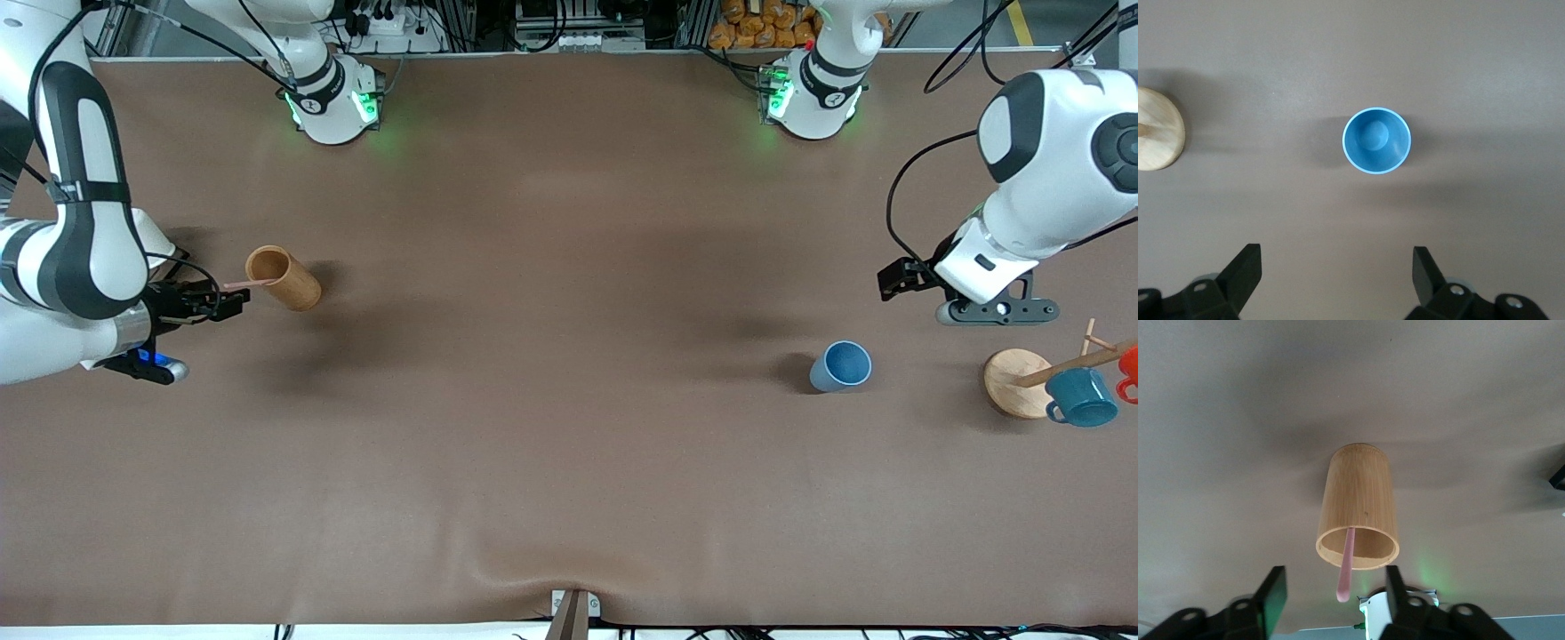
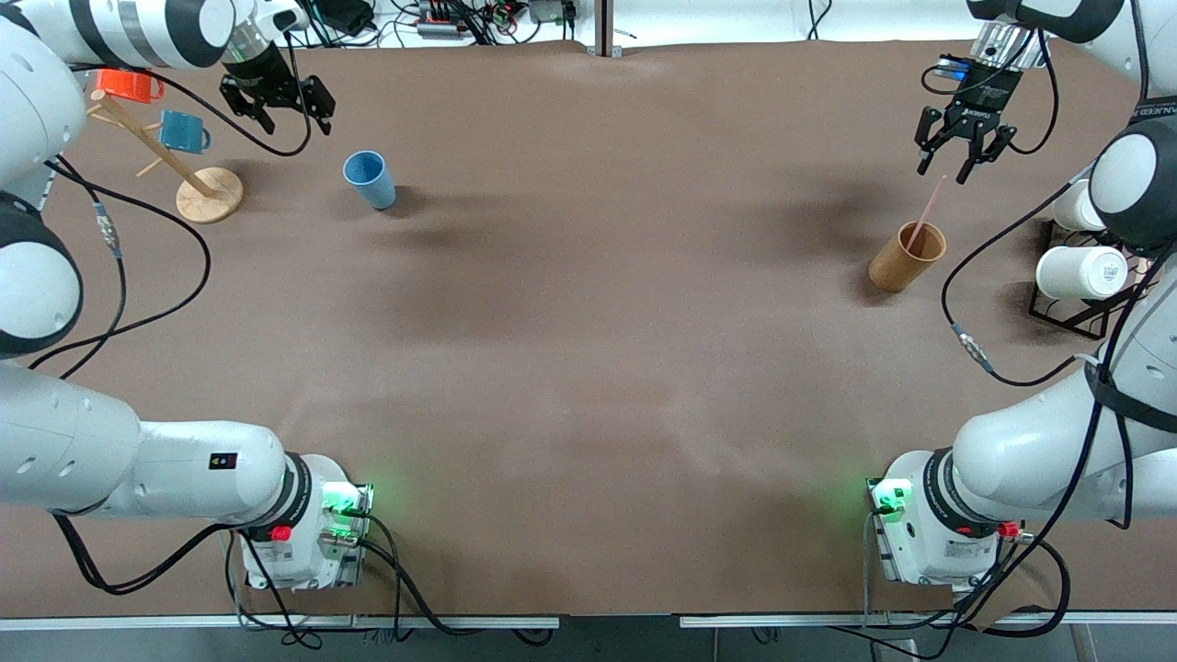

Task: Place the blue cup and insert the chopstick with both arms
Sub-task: 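Reach the right gripper to the pink chopstick while the left gripper reaches the cup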

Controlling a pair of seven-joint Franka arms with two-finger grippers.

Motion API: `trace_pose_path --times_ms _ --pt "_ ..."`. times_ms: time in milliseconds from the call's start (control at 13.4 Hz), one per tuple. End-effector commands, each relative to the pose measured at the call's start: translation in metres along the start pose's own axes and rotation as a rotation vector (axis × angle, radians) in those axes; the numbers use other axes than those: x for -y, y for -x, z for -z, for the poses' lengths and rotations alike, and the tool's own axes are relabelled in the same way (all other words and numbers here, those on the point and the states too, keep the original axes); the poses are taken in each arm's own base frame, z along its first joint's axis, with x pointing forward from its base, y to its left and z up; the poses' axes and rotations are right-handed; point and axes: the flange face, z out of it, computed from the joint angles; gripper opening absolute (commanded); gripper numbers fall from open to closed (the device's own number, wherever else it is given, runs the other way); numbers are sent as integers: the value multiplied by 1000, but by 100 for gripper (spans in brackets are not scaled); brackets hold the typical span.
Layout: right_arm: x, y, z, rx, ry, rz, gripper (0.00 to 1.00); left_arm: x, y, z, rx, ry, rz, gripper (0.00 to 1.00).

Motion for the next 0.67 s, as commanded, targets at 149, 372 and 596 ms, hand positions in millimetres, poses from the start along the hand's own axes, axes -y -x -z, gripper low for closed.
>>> trace_pose_path --times_ms 149,372,596 --pt "-3 -6 -14 37 -21 -9 41 0 -12 -28 -17 -4 -10 100" --pt "-3 -5 -17 51 -18 -13 30 1 -22 -40 -31 -22 -18 100" --pt "-2 -2 -17 66 -17 -13 20 1 -29 -55 -46 -18 -18 100"
